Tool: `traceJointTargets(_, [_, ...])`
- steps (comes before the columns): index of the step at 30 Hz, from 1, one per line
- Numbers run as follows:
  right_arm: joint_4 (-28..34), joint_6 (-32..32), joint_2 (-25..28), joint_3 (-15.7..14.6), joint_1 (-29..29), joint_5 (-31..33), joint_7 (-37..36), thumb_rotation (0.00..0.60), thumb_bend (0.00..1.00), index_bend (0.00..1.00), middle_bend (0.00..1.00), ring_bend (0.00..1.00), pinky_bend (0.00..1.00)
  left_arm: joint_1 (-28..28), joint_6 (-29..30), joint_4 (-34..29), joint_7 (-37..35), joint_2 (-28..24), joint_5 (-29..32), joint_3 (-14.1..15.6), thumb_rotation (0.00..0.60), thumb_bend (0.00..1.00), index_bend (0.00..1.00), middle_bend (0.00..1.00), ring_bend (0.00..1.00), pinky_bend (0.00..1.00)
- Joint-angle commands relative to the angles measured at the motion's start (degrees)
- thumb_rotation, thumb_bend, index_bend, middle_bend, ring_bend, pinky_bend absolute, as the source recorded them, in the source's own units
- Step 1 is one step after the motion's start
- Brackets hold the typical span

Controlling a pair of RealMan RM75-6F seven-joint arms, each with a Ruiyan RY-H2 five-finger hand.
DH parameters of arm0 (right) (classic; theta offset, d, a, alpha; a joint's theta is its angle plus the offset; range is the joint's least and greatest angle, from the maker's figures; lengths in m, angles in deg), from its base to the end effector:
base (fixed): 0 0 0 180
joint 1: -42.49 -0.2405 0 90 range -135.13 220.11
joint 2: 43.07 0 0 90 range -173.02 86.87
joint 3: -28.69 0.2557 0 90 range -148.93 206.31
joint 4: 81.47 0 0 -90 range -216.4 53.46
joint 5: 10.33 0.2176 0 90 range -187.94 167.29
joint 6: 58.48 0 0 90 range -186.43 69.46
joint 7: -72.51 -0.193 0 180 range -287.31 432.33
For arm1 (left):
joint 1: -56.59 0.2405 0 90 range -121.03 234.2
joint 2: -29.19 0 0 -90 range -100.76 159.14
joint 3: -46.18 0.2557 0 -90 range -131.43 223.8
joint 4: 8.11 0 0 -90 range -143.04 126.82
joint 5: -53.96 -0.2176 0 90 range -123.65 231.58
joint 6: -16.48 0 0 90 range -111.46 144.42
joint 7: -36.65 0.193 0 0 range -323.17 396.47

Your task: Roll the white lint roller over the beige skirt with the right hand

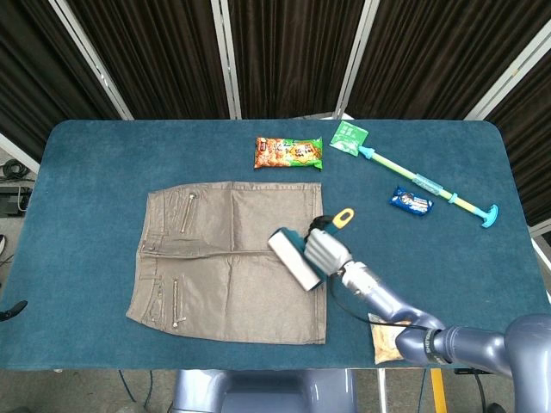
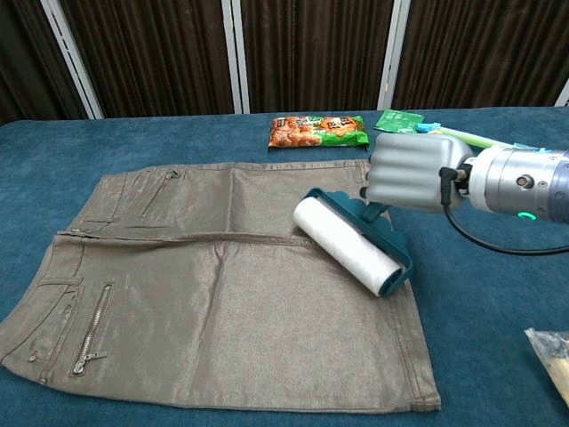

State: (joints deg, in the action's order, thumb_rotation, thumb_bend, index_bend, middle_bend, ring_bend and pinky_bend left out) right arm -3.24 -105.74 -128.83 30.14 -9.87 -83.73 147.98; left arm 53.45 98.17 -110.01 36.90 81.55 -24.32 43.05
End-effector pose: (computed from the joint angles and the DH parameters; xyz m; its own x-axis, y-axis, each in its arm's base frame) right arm -0.1238 -0.3967 -0.0610 0.8956 0.4415 -0.0542 0.2950 -0.4983 0.8153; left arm -0.3261 0.2185 0.2007 0.4153 0.0670 0.9072 0.8960 0.1425 -0.4207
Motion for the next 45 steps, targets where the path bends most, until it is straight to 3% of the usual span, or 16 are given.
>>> traceJointTargets(1, [-0.47, -0.30, 0.67, -0.71, 0.14, -0.49, -0.25, 0.600, 0.81, 0.50, 0.58, 0.49, 0.45, -0.10, -0.05, -0.29, 0.44, 0.15, -0.07, 0.06, 0.600, 0.02, 0.00, 0.00, 0.00, 0.00])
traceJointTargets(11, [3.15, -0.96, -0.15, -1.71, -1.31, -4.07, 1.12, 0.600, 0.81, 0.51, 0.58, 0.49, 0.45, -0.28, -0.18, -0.58, 0.82, 0.24, 0.08, 0.02, 0.600, 0.02, 0.00, 0.00, 0.00, 0.00])
traceJointTargets(20, [9.32, 0.00, -2.33, -1.88, -3.61, -5.78, 6.69, 0.600, 0.81, 0.51, 0.58, 0.49, 0.45, -0.17, -0.25, 0.14, -0.14, 0.03, 0.59, -0.11, 0.600, 0.02, 0.00, 0.00, 0.00, 0.00])
traceJointTargets(29, [14.66, 0.73, -5.06, -2.11, -5.24, -2.04, 15.14, 0.600, 0.81, 0.51, 0.58, 0.49, 0.45, -0.13, -0.36, 0.53, -0.97, -0.19, 0.65, -0.10, 0.600, 0.02, 0.00, 0.00, 0.00, 0.00])
traceJointTargets(38, [12.69, -1.31, -4.30, -3.44, -4.53, 0.88, 15.95, 0.600, 0.81, 0.51, 0.58, 0.49, 0.45, -0.20, -0.58, 0.74, -1.34, -0.31, 0.83, -0.14, 0.600, 0.02, 0.00, 0.00, 0.00, 0.00])
traceJointTargets(45, [7.37, -3.30, -1.70, -3.99, -2.62, 3.86, 12.48, 0.600, 0.81, 0.51, 0.58, 0.49, 0.45, -0.33, -0.74, 0.55, -0.72, -0.12, 0.95, -0.10, 0.600, 0.02, 0.00, 0.00, 0.00, 0.00])
